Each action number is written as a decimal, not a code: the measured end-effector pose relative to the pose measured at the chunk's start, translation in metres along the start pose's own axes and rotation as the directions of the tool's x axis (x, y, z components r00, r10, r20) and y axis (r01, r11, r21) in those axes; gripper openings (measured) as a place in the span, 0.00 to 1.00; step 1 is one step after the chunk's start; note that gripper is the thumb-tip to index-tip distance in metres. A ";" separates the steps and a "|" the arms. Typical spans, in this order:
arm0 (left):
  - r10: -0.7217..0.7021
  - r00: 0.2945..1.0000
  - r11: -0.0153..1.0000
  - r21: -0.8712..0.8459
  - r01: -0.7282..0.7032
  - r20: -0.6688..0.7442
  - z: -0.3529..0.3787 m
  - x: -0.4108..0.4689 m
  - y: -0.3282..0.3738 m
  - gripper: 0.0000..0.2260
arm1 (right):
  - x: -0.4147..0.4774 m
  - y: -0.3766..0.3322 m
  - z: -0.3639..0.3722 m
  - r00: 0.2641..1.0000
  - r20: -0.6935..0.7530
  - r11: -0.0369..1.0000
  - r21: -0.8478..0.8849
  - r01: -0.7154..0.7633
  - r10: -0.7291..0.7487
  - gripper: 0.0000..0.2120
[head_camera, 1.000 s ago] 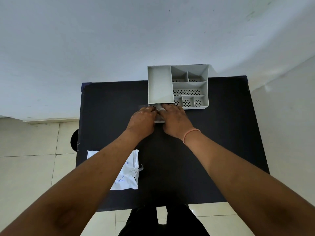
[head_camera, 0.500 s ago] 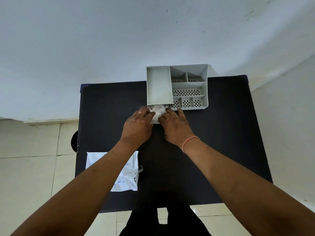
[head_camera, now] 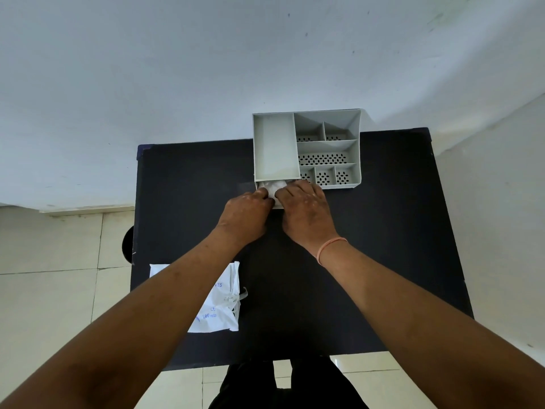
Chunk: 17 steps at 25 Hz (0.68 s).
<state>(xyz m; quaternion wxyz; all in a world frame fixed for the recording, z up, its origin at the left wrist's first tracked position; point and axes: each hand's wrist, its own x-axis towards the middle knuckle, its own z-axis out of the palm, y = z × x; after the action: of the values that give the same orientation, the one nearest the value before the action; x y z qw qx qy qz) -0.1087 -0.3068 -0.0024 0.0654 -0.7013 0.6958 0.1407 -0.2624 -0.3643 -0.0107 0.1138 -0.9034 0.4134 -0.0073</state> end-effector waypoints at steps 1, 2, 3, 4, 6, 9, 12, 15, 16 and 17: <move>-0.004 1.000 1.000 -0.005 0.004 0.006 -0.001 0.002 0.001 0.14 | -0.002 -0.002 0.000 1.000 -0.012 1.000 0.003 -0.011 0.011 0.16; -0.010 1.000 1.000 -0.009 0.010 0.007 -0.001 0.004 0.001 0.14 | -0.003 -0.003 0.000 1.000 0.005 1.000 -0.008 -0.010 0.010 0.16; -0.015 1.000 1.000 -0.015 0.015 0.004 -0.001 0.005 0.002 0.14 | -0.004 -0.004 0.002 0.999 0.035 1.000 -0.027 -0.005 0.006 0.17; -0.019 1.000 1.000 -0.018 0.019 -0.005 -0.001 0.006 0.001 0.14 | -0.003 -0.004 0.005 0.998 0.061 0.999 -0.047 0.000 0.003 0.17; -0.033 0.998 0.999 -0.025 0.032 -0.048 0.002 0.005 -0.001 0.14 | 0.000 0.000 0.007 0.998 0.064 0.997 -0.078 0.010 -0.005 0.15; -0.061 0.989 0.998 -0.042 0.056 -0.136 0.005 0.005 -0.005 0.12 | 0.009 0.006 0.011 0.999 0.036 0.995 -0.103 0.016 -0.012 0.13; -0.065 0.983 0.997 -0.060 0.056 -0.174 0.006 0.008 -0.007 0.12 | 0.013 0.008 0.010 1.000 -0.022 0.999 -0.050 0.011 -0.012 0.12; -0.095 0.973 0.992 -0.103 0.075 -0.211 0.006 0.011 -0.008 0.09 | 0.012 0.010 0.008 0.991 -0.127 0.996 0.083 -0.042 0.052 0.11; -0.119 0.969 0.987 -0.128 0.093 -0.216 0.006 0.013 -0.008 0.07 | 0.013 0.011 0.008 0.986 -0.140 0.991 0.110 -0.071 0.086 0.11; -0.142 0.966 0.982 -0.152 0.110 -0.218 0.007 0.014 -0.008 0.07 | 0.014 0.013 0.009 0.982 -0.144 0.987 0.124 -0.102 0.120 0.10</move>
<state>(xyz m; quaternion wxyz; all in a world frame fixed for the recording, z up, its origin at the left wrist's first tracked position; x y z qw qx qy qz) -0.1015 -0.3184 -0.0136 -0.0546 -0.7586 0.6410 0.1028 -0.2618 -0.3812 -0.0228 0.1345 -0.8676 0.4696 -0.0934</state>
